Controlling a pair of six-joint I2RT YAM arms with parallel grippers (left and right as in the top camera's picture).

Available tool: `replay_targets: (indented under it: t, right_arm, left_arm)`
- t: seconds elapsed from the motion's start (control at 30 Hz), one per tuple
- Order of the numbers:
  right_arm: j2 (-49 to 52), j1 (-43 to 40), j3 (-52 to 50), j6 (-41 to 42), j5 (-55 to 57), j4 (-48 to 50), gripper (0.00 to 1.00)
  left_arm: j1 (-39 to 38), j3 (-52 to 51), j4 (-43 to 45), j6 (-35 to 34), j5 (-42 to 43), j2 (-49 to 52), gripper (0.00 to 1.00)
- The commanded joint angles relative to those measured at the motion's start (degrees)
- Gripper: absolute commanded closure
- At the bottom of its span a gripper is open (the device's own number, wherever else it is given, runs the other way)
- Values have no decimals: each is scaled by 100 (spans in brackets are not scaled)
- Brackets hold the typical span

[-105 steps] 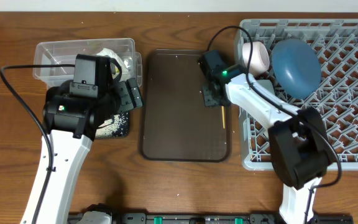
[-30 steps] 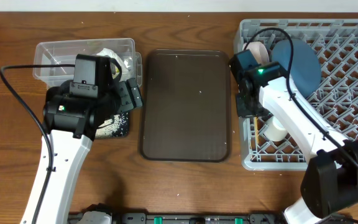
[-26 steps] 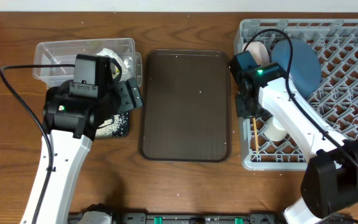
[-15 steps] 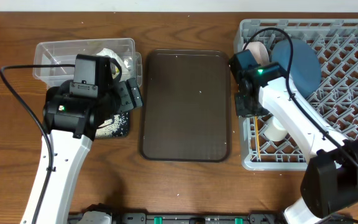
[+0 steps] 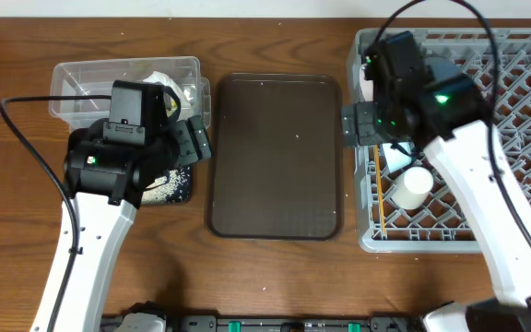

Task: Sort waste into correct bins and load items into the dishwasher rack
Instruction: 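Carry the second chopstick right and place it in the rack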

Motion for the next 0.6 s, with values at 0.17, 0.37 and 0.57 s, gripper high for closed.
replay_targets:
  t: [0.17, 0.37, 0.57]
  right_arm:
    - [-297, -63, 68, 369, 935, -223, 1]
    - [-608, -431, 61, 214, 1091, -4, 1]
    - [-1064, -1137, -382, -876, 155, 1403, 1]
  left_arm:
    - [26, -28, -31, 37, -72, 33, 10]
    - [26, -28, -31, 37, -72, 33, 10]
    - [26, -28, -31, 37, -72, 33, 10]
